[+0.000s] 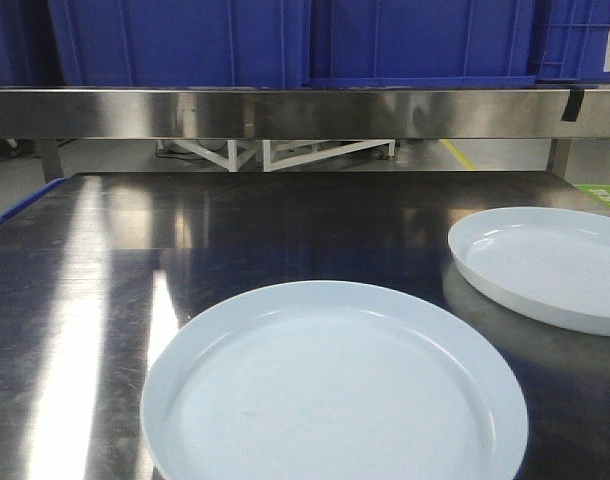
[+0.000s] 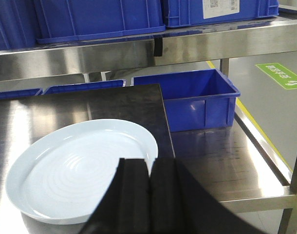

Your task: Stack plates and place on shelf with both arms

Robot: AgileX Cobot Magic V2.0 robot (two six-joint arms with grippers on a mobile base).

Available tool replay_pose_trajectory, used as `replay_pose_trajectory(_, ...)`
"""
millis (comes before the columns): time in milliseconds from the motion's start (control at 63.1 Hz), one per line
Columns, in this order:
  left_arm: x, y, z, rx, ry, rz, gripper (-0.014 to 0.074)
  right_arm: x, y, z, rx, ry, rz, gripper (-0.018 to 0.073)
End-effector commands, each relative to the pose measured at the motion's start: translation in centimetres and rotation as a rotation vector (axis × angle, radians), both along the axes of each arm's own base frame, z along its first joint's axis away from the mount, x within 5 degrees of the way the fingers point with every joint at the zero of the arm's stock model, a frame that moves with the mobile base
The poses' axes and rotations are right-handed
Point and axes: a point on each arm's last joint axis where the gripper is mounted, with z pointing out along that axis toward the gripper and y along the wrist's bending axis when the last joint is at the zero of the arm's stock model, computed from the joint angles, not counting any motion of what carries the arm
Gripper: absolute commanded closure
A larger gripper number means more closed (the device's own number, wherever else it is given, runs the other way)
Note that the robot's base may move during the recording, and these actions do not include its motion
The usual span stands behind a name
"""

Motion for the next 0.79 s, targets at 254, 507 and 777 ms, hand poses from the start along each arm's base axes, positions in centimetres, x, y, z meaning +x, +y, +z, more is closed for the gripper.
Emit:
replay_pose_trajectory(254, -2.3, 1.0, -3.0, -0.120, -0.126, -0.056, 0.0513, -1.2, 0.1, 5.2, 0.017, -0.137, 0.002, 0.0510)
replay_pose_trajectory(507, -2.4, 0.9, -2.9, -0.130, -0.142, -0.068, 0.0513, -2.3, 0.3, 13.0, 0.018, -0.066, 0.013, 0.0510)
replay_pose_trajectory(777, -2.4, 0.9, -2.9, -0.130, -0.142, -0.068, 0.0513, 2.7, 0.1, 20.0, 0.030, 0.269, 0.024, 0.0510)
